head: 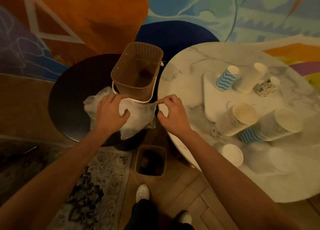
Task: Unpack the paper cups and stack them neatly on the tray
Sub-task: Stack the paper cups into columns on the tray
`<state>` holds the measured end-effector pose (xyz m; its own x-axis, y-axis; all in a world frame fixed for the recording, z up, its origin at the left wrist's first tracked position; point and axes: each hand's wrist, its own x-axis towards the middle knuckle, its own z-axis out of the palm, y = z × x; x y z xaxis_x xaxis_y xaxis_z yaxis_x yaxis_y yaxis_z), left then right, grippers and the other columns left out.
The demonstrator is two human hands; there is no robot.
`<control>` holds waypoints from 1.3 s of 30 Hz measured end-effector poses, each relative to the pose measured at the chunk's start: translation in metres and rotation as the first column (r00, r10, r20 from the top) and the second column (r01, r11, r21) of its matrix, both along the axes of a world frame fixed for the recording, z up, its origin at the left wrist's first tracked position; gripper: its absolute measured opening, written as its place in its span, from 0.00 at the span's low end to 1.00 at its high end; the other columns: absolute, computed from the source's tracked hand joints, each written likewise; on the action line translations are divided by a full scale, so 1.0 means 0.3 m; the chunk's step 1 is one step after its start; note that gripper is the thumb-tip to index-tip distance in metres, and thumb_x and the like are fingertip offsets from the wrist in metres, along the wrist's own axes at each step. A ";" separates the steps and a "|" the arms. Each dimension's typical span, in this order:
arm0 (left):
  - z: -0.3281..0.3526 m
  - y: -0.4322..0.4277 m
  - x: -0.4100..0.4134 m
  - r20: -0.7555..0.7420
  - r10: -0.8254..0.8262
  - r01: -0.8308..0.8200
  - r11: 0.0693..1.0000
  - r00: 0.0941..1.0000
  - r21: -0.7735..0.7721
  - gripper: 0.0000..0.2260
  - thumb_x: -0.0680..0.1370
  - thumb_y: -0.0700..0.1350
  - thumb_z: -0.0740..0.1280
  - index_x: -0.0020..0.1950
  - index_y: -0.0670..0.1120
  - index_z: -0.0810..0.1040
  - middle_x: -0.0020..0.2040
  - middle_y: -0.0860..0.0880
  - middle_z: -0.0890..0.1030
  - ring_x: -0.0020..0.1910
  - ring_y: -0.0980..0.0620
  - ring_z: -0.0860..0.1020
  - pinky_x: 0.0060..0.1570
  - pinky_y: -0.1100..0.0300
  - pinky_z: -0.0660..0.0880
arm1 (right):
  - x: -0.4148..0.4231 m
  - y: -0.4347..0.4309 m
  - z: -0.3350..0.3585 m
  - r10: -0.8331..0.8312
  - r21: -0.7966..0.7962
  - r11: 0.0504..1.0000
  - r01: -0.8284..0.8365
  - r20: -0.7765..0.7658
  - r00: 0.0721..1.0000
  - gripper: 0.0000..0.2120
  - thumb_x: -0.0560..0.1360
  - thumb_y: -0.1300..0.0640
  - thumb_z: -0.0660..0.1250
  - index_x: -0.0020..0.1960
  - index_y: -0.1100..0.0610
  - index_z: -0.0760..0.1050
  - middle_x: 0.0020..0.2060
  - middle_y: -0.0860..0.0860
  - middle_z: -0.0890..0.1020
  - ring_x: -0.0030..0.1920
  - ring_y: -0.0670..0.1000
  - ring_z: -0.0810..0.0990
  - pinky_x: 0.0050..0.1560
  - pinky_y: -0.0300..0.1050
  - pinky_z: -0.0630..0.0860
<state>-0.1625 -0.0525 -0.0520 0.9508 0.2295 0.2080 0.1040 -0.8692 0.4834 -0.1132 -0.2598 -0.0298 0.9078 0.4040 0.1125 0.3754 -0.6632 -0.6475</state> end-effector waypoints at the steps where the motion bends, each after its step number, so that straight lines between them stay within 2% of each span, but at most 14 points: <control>1: 0.019 -0.053 -0.010 0.012 -0.014 0.014 1.000 1.000 -0.023 0.20 0.69 0.47 0.68 0.60 0.45 0.76 0.54 0.42 0.77 0.56 0.40 0.73 0.55 0.47 0.69 | -0.013 -0.034 0.025 -0.008 0.018 1.000 0.008 0.012 1.000 0.15 0.71 0.60 0.66 0.57 0.56 0.78 0.52 0.53 0.73 0.55 0.53 0.72 0.56 0.46 0.71; 4: 0.064 -0.219 -0.040 0.069 -0.079 0.083 0.995 0.995 -0.062 0.20 0.69 0.47 0.68 0.60 0.45 0.75 0.54 0.44 0.78 0.55 0.41 0.74 0.52 0.50 0.70 | -0.055 -0.144 0.094 -0.029 0.067 0.997 0.025 0.053 0.998 0.15 0.70 0.58 0.64 0.56 0.55 0.78 0.51 0.53 0.74 0.55 0.53 0.72 0.56 0.46 0.70; 9: 0.099 -0.493 -0.078 0.051 -0.195 0.201 0.962 0.979 -0.186 0.28 0.69 0.50 0.72 0.67 0.47 0.70 0.62 0.46 0.75 0.62 0.47 0.71 0.59 0.56 0.67 | -0.110 -0.352 0.195 -0.056 0.125 0.991 0.037 0.156 0.986 0.17 0.68 0.57 0.64 0.56 0.55 0.78 0.51 0.51 0.74 0.55 0.51 0.72 0.56 0.41 0.68; 14: 0.085 -0.725 -0.085 0.041 -0.234 0.236 0.922 0.971 -0.306 0.34 0.68 0.54 0.74 0.70 0.47 0.66 0.67 0.49 0.71 0.66 0.50 0.69 0.64 0.53 0.68 | -0.141 -0.542 0.248 -0.135 0.150 0.983 0.102 0.230 0.964 0.20 0.66 0.55 0.66 0.58 0.55 0.76 0.53 0.51 0.75 0.55 0.53 0.73 0.56 0.47 0.69; 22: 0.040 -0.938 0.001 -0.106 -0.211 0.122 0.833 0.972 -0.540 0.41 0.64 0.49 0.79 0.71 0.48 0.62 0.67 0.48 0.71 0.63 0.50 0.71 0.59 0.58 0.69 | -0.096 -0.720 0.200 -0.231 0.108 0.969 0.221 0.087 0.969 0.38 0.63 0.55 0.73 0.70 0.58 0.62 0.67 0.55 0.68 0.66 0.55 0.66 0.65 0.45 0.64; 26: 0.002 -0.977 0.076 -0.205 -0.246 0.068 0.779 0.947 -0.623 0.42 0.62 0.47 0.81 0.71 0.48 0.63 0.64 0.49 0.74 0.58 0.50 0.75 0.58 0.53 0.74 | -0.054 -0.727 0.174 -0.246 0.119 0.961 0.249 -0.040 0.968 0.43 0.64 0.58 0.74 0.73 0.57 0.56 0.70 0.54 0.63 0.69 0.51 0.62 0.62 0.32 0.57; 27: -0.004 -0.988 0.092 -0.200 -0.248 0.054 0.744 0.948 -0.666 0.36 0.65 0.47 0.79 0.68 0.48 0.65 0.60 0.51 0.77 0.56 0.51 0.76 0.55 0.52 0.76 | -0.046 -0.724 0.168 -0.246 0.122 0.960 0.251 -0.052 0.968 0.44 0.65 0.58 0.74 0.73 0.58 0.55 0.70 0.54 0.62 0.69 0.51 0.62 0.60 0.30 0.56; 29: 0.040 -1.029 0.102 -0.179 -0.238 0.022 0.657 0.955 -0.754 0.09 0.77 0.49 0.66 0.55 0.48 0.73 0.41 0.56 0.84 0.42 0.56 0.80 0.40 0.56 0.80 | -0.030 -0.714 0.154 -0.252 0.137 0.955 0.263 -0.093 0.963 0.44 0.64 0.58 0.75 0.74 0.58 0.54 0.71 0.54 0.62 0.70 0.51 0.61 0.61 0.32 0.58; 30: 0.036 -1.043 0.113 -0.182 -0.230 -0.029 0.542 0.956 -0.840 0.07 0.81 0.48 0.58 0.49 0.49 0.74 0.31 0.56 0.82 0.34 0.58 0.81 0.31 0.59 0.79 | -0.024 -0.709 0.146 -0.260 0.145 0.950 0.276 -0.120 0.958 0.45 0.64 0.58 0.75 0.74 0.58 0.54 0.71 0.54 0.61 0.70 0.51 0.61 0.63 0.35 0.59; 31: 0.029 -1.049 0.117 -0.168 -0.219 -0.042 0.487 0.961 -0.872 0.10 0.82 0.48 0.55 0.47 0.49 0.74 0.28 0.56 0.81 0.29 0.59 0.80 0.26 0.61 0.78 | -0.020 -0.704 0.138 -0.270 0.153 0.944 0.291 -0.142 0.952 0.45 0.64 0.59 0.75 0.74 0.58 0.53 0.71 0.54 0.62 0.71 0.51 0.61 0.65 0.37 0.61; 33: 0.004 -1.060 0.135 -0.174 -0.184 -0.104 0.339 0.967 -0.935 0.12 0.82 0.48 0.54 0.52 0.46 0.76 0.32 0.53 0.83 0.32 0.57 0.82 0.26 0.60 0.78 | -0.012 -0.697 0.123 -0.289 0.179 0.933 0.313 -0.151 0.945 0.45 0.64 0.60 0.75 0.74 0.60 0.54 0.71 0.55 0.63 0.71 0.53 0.62 0.68 0.42 0.62; 35: -0.014 -1.061 0.146 -0.208 -0.146 -0.167 0.251 0.967 -0.953 0.14 0.81 0.49 0.56 0.58 0.44 0.75 0.38 0.49 0.84 0.38 0.53 0.83 0.30 0.59 0.78 | -0.008 -0.691 0.113 -0.306 0.197 0.922 0.333 -0.154 0.939 0.45 0.64 0.60 0.75 0.74 0.59 0.54 0.70 0.56 0.64 0.70 0.54 0.63 0.69 0.46 0.63; 37: -0.028 -1.062 0.157 -0.230 -0.105 -0.213 0.150 0.968 -0.965 0.13 0.80 0.50 0.56 0.57 0.44 0.76 0.39 0.48 0.84 0.38 0.53 0.83 0.30 0.60 0.78 | -0.005 -0.686 0.109 -0.315 0.200 0.916 0.348 -0.177 0.932 0.45 0.65 0.59 0.75 0.74 0.58 0.53 0.70 0.55 0.64 0.70 0.54 0.63 0.69 0.48 0.64; 39: -0.023 -1.054 0.158 -0.228 -0.149 -0.207 0.142 0.962 -0.968 0.13 0.80 0.50 0.56 0.56 0.45 0.76 0.40 0.47 0.84 0.39 0.52 0.83 0.30 0.60 0.78 | 0.003 -0.679 0.115 -0.307 0.209 0.917 0.339 -0.172 0.936 0.45 0.64 0.59 0.76 0.74 0.57 0.54 0.69 0.54 0.65 0.70 0.53 0.64 0.69 0.48 0.64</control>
<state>-0.1151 -0.3687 -0.0589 0.9040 0.0949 -0.4168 0.3655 0.3340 0.8688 -0.1124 -0.4636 0.0046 0.9973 0.0636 0.0371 0.0664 -0.5588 -0.8267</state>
